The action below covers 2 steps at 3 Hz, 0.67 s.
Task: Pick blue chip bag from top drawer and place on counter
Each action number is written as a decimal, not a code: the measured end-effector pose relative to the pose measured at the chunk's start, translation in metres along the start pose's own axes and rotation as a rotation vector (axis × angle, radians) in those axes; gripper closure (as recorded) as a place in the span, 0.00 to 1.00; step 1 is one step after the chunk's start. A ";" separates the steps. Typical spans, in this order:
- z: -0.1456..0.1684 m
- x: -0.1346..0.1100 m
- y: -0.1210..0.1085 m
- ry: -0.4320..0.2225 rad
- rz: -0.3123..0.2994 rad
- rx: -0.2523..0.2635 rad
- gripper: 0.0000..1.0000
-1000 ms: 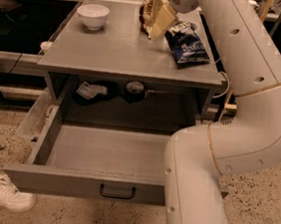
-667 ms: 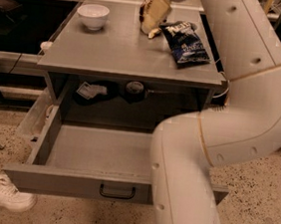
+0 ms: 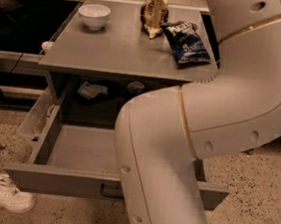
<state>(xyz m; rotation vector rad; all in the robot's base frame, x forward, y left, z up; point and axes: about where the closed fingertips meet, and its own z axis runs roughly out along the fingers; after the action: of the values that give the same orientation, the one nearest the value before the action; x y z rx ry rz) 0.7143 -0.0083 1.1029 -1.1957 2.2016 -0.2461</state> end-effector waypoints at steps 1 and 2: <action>0.005 -0.006 -0.003 -0.017 -0.002 0.011 0.00; -0.004 -0.006 -0.016 -0.073 0.024 0.039 0.00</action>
Offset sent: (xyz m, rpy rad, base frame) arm -0.0029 -0.0237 0.0233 0.0946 -0.1171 -0.0212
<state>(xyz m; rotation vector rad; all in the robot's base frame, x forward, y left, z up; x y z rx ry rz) 0.7260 -0.0131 1.1159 -1.1387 2.1373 -0.2304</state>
